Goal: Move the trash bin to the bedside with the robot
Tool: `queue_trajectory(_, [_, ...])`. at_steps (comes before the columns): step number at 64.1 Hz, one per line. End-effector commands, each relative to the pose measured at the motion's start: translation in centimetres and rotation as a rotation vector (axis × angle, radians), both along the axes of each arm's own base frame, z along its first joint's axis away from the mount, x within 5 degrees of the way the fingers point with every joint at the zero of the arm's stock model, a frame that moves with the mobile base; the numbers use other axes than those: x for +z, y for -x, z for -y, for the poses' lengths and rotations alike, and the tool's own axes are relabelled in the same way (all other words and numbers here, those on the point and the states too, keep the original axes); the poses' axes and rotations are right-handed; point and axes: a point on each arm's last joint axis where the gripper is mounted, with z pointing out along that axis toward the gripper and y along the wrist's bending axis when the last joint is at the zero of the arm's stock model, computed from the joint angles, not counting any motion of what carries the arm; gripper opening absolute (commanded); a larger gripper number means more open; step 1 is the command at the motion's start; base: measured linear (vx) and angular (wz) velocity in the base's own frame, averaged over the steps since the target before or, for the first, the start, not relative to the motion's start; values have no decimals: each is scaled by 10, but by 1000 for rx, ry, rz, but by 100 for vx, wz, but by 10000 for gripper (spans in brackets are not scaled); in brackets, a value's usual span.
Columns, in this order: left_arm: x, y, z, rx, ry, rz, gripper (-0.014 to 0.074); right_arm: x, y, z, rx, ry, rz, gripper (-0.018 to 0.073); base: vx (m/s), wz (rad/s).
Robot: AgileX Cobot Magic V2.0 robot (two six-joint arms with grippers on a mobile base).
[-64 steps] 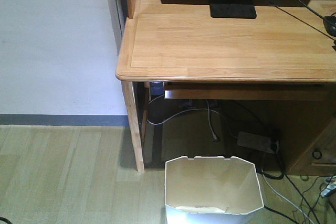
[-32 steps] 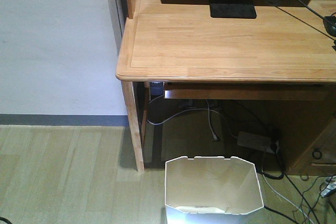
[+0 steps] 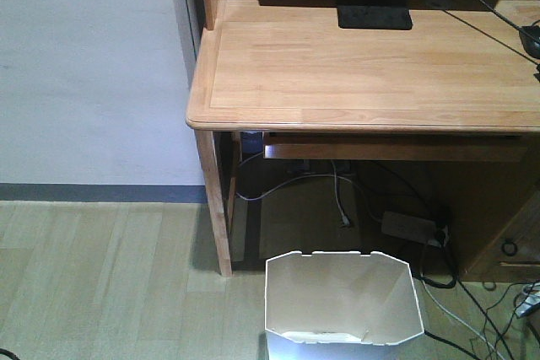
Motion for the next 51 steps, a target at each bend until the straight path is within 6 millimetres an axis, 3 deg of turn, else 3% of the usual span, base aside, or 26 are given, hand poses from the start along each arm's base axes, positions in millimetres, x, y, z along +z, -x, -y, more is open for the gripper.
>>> queue_trajectory(1, [4, 1, 1, -9, 22, 79, -6, 15, -4, 1, 0, 26, 81, 326, 0, 0])
queue_trajectory(14, [4, 1, 1, -9, 22, 79, -6, 14, -3, 1, 0, 24, 64, 487, 0, 0])
queue_trajectory(34, [4, 1, 1, -9, 22, 79, -6, 13, -7, -1, -7, -68, 59, 498, 0, 0])
queue_trajectory(51, [4, 1, 1, -9, 22, 79, -6, 7, -50, 1, -8, -82, -176, 498, 0, 0])
